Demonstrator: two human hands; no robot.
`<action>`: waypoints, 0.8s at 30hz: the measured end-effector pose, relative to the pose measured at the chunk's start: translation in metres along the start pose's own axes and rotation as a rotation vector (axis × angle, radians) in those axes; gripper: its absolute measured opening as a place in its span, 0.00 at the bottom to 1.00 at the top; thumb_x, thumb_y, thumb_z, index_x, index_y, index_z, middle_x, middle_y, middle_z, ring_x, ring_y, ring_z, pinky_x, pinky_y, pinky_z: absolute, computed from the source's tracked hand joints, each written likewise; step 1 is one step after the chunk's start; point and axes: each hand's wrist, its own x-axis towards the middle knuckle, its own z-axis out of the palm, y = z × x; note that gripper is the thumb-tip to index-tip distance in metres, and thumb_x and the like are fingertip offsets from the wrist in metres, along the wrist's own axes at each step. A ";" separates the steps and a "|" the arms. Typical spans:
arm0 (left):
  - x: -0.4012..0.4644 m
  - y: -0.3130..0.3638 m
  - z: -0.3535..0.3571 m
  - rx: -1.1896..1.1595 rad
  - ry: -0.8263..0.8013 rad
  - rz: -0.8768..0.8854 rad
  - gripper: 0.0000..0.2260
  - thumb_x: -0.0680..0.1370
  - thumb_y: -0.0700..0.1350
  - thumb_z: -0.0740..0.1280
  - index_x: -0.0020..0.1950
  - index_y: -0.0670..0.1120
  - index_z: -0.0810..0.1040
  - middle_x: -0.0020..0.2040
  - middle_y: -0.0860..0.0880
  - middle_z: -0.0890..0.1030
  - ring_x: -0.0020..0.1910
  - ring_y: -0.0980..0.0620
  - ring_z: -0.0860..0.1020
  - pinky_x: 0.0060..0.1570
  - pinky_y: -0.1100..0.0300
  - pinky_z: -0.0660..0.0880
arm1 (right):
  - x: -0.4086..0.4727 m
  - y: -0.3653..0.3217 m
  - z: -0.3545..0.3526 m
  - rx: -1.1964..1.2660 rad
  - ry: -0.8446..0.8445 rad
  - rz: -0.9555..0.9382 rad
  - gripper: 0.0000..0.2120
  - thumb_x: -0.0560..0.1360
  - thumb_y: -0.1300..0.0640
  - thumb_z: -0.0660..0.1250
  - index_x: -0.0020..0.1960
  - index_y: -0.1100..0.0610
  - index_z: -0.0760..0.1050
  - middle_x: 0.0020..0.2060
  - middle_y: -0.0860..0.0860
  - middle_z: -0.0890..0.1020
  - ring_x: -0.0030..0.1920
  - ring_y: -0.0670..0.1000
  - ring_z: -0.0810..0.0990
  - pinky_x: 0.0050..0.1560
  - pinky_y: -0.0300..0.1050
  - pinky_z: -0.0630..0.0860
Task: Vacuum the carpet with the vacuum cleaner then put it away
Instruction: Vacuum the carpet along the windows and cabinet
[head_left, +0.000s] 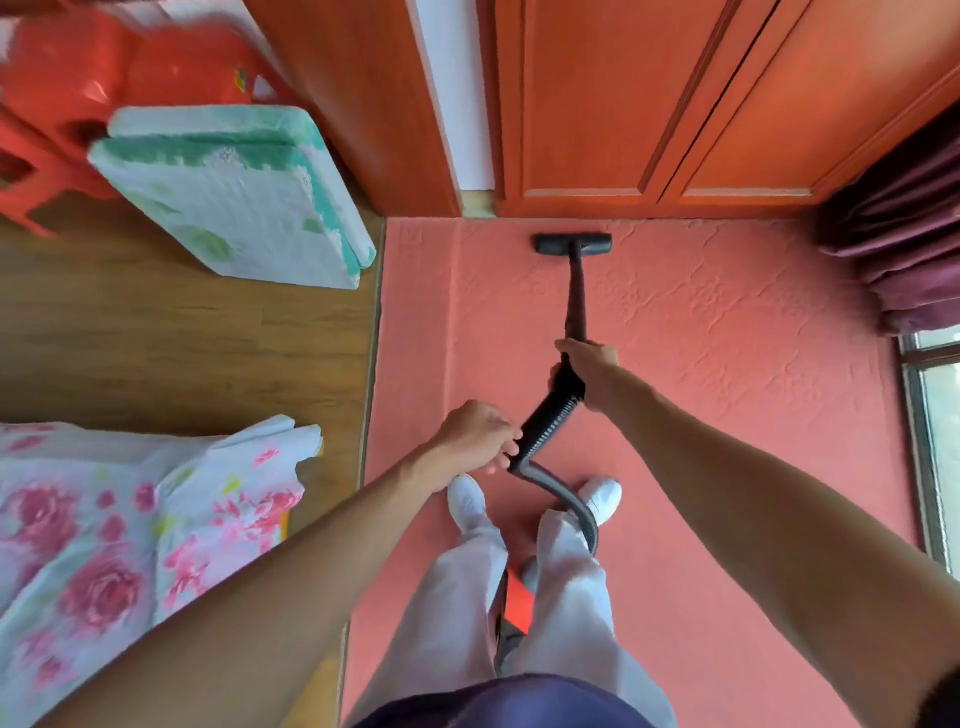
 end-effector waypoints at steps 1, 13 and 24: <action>-0.002 -0.008 -0.009 -0.017 0.014 -0.006 0.09 0.78 0.39 0.61 0.52 0.39 0.80 0.46 0.42 0.85 0.37 0.49 0.80 0.36 0.60 0.77 | 0.004 -0.006 0.011 0.011 -0.009 -0.004 0.08 0.77 0.64 0.68 0.53 0.63 0.70 0.28 0.55 0.73 0.21 0.52 0.73 0.22 0.43 0.75; -0.010 -0.053 -0.061 -0.023 0.050 -0.018 0.08 0.78 0.42 0.63 0.52 0.41 0.81 0.47 0.43 0.85 0.42 0.46 0.84 0.39 0.57 0.79 | -0.105 0.117 0.054 -0.213 0.094 0.029 0.11 0.72 0.61 0.65 0.54 0.62 0.74 0.26 0.55 0.73 0.18 0.51 0.72 0.23 0.39 0.71; 0.002 -0.043 -0.054 0.138 -0.036 -0.003 0.12 0.76 0.39 0.61 0.50 0.35 0.82 0.46 0.39 0.85 0.45 0.39 0.84 0.45 0.52 0.82 | -0.142 0.148 0.033 -0.453 -0.008 0.000 0.08 0.70 0.57 0.66 0.49 0.56 0.77 0.23 0.51 0.75 0.25 0.52 0.75 0.28 0.44 0.72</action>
